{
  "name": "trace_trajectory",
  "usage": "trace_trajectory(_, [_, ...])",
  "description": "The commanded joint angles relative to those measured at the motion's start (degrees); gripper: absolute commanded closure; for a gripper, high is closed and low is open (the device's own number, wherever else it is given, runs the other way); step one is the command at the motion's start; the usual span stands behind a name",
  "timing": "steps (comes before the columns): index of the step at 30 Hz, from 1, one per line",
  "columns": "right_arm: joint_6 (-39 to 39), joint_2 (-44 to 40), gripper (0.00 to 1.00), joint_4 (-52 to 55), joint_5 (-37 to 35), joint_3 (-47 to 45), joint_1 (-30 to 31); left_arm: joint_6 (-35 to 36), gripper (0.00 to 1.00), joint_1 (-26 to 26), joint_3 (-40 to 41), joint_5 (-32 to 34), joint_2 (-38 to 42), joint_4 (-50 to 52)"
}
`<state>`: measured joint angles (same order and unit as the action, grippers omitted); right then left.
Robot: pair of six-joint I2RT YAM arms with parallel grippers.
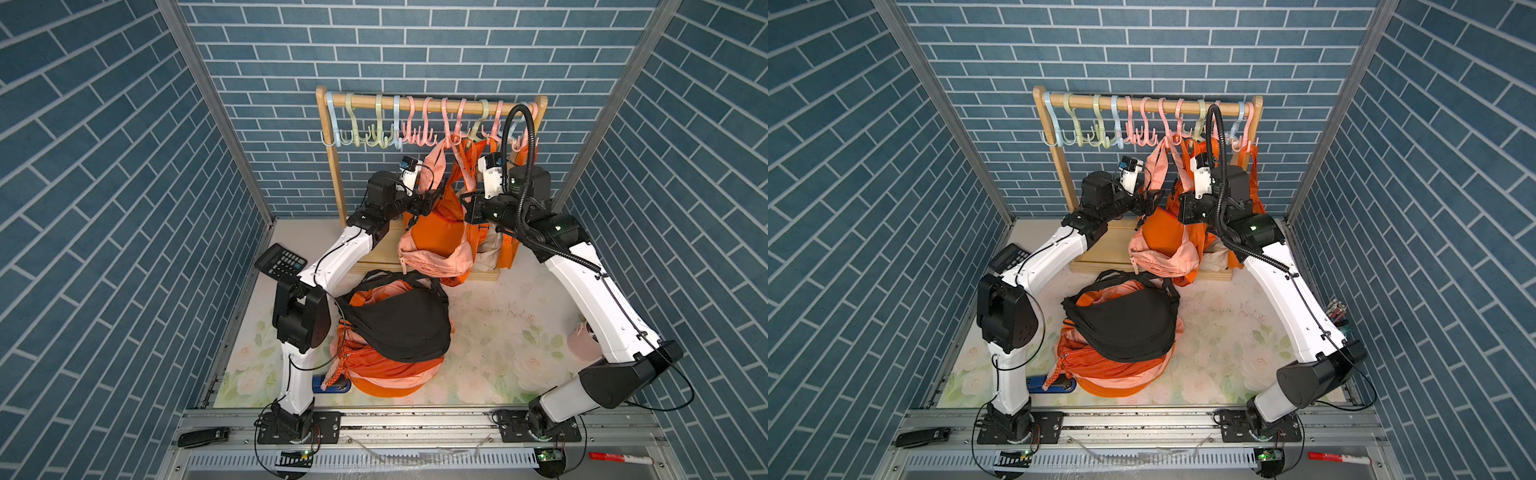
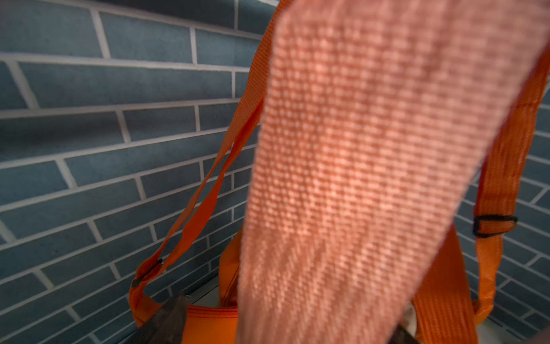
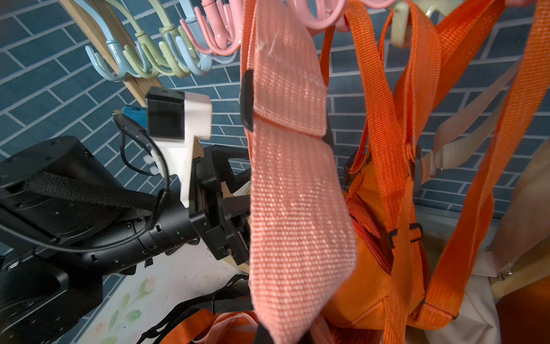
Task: Take the bag off the hook
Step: Pick up the bag from the hook.
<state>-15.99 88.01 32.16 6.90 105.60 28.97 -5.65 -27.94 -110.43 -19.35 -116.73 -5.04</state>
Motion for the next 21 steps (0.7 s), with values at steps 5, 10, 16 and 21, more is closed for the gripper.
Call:
trace_trajectory(5, [2.4, -1.9, 1.00, 1.4, -0.6, -0.2, 0.2, 1.6, 0.76, -0.2, -2.2, 1.2, 0.1, -2.1])
trace_trajectory(10, [2.7, -1.0, 1.00, 1.3, -0.8, 0.0, 0.1, 2.2, 1.00, -0.2, -3.2, 0.7, 1.3, -0.1])
trace_trajectory(16, [2.6, 1.2, 1.00, 1.1, -0.4, 2.0, -0.6, 1.8, 1.00, -0.2, -4.4, 0.5, 3.1, 1.8])
trace_trajectory(21, [1.9, 4.1, 1.00, 0.6, 0.5, 5.3, -2.4, 1.8, 1.00, -0.2, -11.0, 0.9, 0.8, 5.8])
